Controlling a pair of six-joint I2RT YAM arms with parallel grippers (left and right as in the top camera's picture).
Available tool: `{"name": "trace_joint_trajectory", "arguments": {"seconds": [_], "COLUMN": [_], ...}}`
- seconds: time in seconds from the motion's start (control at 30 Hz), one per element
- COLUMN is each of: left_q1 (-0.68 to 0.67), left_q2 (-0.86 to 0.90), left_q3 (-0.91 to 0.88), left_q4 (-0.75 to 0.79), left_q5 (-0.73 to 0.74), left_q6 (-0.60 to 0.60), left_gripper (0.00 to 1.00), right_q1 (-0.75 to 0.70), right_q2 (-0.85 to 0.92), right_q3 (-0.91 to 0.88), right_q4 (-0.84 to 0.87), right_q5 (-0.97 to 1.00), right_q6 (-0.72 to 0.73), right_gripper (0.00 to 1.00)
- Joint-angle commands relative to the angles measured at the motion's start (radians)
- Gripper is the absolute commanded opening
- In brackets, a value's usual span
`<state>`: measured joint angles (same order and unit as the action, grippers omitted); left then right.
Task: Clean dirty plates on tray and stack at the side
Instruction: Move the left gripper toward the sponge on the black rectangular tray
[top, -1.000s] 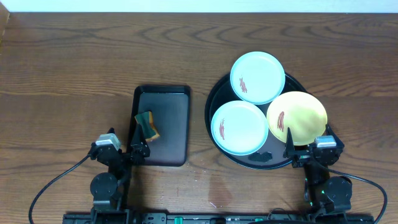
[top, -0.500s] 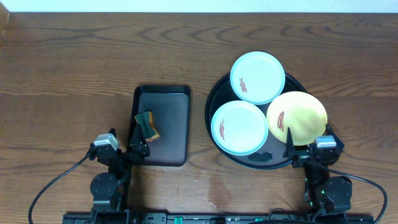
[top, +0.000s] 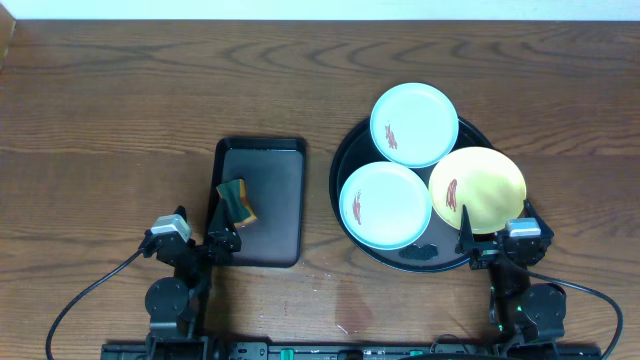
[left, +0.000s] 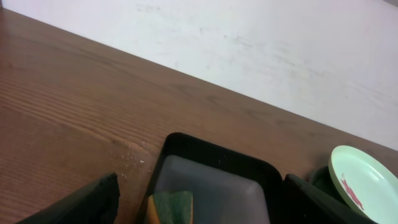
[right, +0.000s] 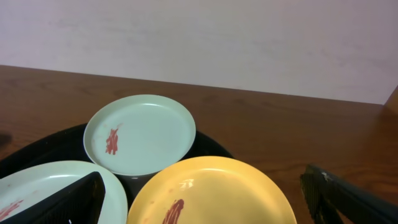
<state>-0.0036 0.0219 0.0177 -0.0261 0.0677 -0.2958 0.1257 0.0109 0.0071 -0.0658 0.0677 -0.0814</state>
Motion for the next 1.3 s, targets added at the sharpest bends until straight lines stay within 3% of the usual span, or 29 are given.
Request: {"name": "trace_joint_trajectory", "arguments": {"seconds": [0.0,0.63,0.7,0.73,0.8,0.87,0.9,1.03,1.1,1.17,1.27], "left_q1": [0.005,0.005,0.003,0.002,0.002,0.003,0.003,0.003,0.003,0.002,0.003], "left_q2": [0.002,0.002,0.002,0.002,0.002,0.002,0.002,0.002,0.002,0.005,0.06], "left_q3": [-0.014,-0.014,-0.013,-0.013,-0.013,-0.013,-0.013,0.0,0.052,0.136,0.346], "left_q4": [-0.04,-0.04,-0.003,0.037,0.052,0.088,0.131,0.467,0.529,0.468,0.186], "left_q5": [0.0,-0.023,0.033,0.181,0.295,0.29,0.282,0.351,0.352,0.352,0.314], "left_q6": [-0.01,-0.009,-0.115,-0.324,-0.527,-0.671,-0.683,-0.623,-0.552,-0.452,-0.235], "left_gripper": [0.84,0.84,0.84,0.84,0.84,0.84,0.84,0.84,0.84,0.84,0.84], "right_q1": [-0.009,-0.009,-0.009,-0.009,-0.009,-0.009,-0.009,-0.009,-0.009,-0.009,-0.009], "right_q2": [-0.003,-0.003,-0.003,-0.003,-0.003,-0.003,-0.003,-0.003,-0.003,-0.003,-0.003], "right_q3": [-0.001,-0.001,-0.001,-0.001,-0.001,-0.001,-0.001,-0.001,-0.001,-0.001,-0.001], "right_q4": [-0.004,-0.004,-0.004,-0.004,-0.004,-0.004,-0.004,-0.004,-0.004,-0.004,-0.004], "right_q5": [0.002,0.002,0.002,0.002,0.002,0.002,0.002,0.002,0.002,0.002,0.002], "right_q6": [-0.01,-0.01,-0.01,-0.01,-0.01,-0.01,-0.01,-0.01,-0.01,-0.01,-0.01], "right_gripper": [0.99,0.99,0.99,0.99,0.99,0.99,0.99,0.99,0.99,0.99,0.99]}}
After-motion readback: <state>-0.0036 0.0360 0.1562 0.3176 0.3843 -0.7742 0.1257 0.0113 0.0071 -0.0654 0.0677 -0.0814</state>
